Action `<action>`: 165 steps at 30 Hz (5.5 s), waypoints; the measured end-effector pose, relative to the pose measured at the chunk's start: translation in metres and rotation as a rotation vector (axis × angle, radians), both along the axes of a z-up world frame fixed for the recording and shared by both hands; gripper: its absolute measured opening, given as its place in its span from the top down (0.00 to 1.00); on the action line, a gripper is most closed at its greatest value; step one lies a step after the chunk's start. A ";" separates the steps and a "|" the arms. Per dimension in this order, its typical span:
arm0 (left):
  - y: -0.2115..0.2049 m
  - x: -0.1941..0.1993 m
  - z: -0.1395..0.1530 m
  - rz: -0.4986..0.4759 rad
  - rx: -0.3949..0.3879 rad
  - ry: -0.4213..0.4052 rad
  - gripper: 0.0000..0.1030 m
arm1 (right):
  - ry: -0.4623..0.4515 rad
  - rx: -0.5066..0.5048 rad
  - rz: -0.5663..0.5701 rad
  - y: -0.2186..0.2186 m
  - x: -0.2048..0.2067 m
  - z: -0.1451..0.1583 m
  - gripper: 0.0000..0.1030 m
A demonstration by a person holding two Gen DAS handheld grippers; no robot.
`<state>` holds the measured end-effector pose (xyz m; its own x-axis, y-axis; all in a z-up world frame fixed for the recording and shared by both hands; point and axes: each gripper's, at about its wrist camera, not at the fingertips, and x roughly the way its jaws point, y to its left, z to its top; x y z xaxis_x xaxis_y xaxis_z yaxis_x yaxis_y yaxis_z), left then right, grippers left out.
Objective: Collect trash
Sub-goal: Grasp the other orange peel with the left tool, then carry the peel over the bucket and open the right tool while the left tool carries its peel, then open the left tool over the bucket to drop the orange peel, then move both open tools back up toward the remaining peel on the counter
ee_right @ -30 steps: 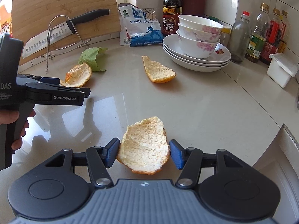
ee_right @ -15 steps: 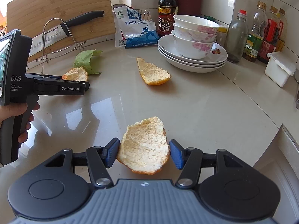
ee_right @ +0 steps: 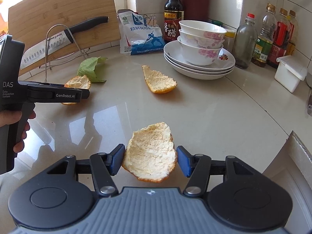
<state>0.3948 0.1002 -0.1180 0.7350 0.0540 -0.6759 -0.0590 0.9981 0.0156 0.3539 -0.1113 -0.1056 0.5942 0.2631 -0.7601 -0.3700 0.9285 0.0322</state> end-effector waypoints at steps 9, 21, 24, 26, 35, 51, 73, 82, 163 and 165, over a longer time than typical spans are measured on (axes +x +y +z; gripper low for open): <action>-0.011 -0.021 0.013 -0.084 -0.006 0.038 0.45 | -0.008 0.016 0.004 -0.004 -0.006 0.007 0.39; -0.053 -0.069 0.041 -0.242 -0.031 0.057 0.46 | -0.026 0.032 -0.005 -0.027 -0.033 0.019 0.39; -0.068 -0.080 0.047 -0.288 -0.032 0.058 0.46 | -0.032 0.033 -0.022 -0.038 -0.043 0.023 0.39; -0.080 -0.089 0.051 -0.329 -0.033 0.060 0.46 | -0.035 0.036 -0.038 -0.047 -0.050 0.025 0.39; -0.137 -0.122 0.060 -0.501 -0.059 0.072 0.46 | -0.029 0.029 -0.158 -0.103 -0.091 0.028 0.39; -0.209 -0.149 0.056 -0.669 -0.054 0.101 0.46 | 0.183 -0.023 -0.392 -0.189 -0.114 -0.095 0.26; -0.290 -0.154 0.009 -0.810 -0.044 0.170 0.46 | 0.160 -0.007 -0.429 -0.213 -0.167 -0.059 0.04; -0.333 -0.140 -0.050 -0.786 -0.043 0.260 0.45 | 0.158 -0.026 -0.420 -0.220 -0.199 -0.040 0.02; -0.094 -0.093 0.068 -0.192 0.013 -0.035 0.02 | -0.048 -0.012 0.069 -0.053 0.006 0.017 0.00; -0.085 -0.087 0.066 -0.168 0.014 -0.030 0.02 | -0.048 -0.016 0.093 -0.042 0.021 0.015 0.00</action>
